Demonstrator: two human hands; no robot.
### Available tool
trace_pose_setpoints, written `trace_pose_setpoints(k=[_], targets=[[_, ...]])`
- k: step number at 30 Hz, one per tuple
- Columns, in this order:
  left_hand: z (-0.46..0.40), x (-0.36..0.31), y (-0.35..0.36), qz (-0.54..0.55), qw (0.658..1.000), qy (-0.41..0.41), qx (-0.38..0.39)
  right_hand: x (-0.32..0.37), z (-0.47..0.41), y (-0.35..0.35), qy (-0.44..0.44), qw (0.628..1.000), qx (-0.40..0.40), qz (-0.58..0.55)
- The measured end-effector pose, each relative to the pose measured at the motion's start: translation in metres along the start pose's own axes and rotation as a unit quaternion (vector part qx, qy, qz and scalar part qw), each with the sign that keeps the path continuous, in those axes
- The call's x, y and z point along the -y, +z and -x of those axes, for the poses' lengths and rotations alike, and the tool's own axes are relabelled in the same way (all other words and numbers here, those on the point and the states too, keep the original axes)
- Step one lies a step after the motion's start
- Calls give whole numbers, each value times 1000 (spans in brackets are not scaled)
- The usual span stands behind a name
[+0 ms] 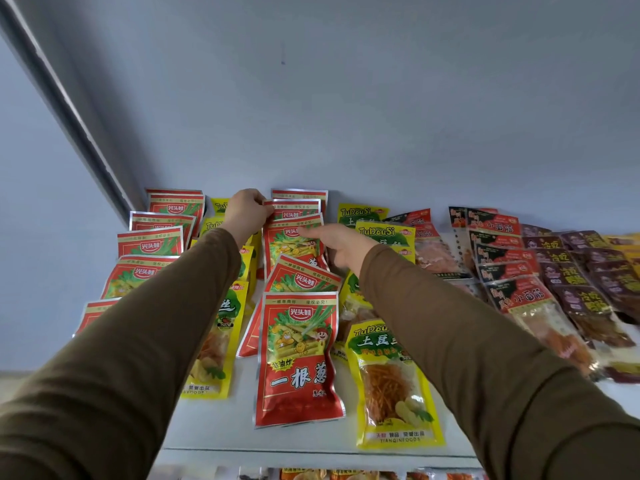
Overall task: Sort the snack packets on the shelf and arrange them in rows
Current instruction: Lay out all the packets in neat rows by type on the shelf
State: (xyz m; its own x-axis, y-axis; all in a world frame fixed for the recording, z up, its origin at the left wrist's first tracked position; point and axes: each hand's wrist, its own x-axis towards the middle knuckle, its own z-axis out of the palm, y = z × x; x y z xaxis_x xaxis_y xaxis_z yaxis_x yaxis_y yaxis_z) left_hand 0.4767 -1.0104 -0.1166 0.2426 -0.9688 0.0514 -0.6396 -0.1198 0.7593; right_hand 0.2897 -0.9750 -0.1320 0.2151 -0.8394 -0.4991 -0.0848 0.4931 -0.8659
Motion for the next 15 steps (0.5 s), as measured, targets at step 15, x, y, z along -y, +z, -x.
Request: trace_pose_setpoints(k=[15], targets=[[163,-13,-39,-136,956,259,21,2,8,8,-17,1000,-5,13]])
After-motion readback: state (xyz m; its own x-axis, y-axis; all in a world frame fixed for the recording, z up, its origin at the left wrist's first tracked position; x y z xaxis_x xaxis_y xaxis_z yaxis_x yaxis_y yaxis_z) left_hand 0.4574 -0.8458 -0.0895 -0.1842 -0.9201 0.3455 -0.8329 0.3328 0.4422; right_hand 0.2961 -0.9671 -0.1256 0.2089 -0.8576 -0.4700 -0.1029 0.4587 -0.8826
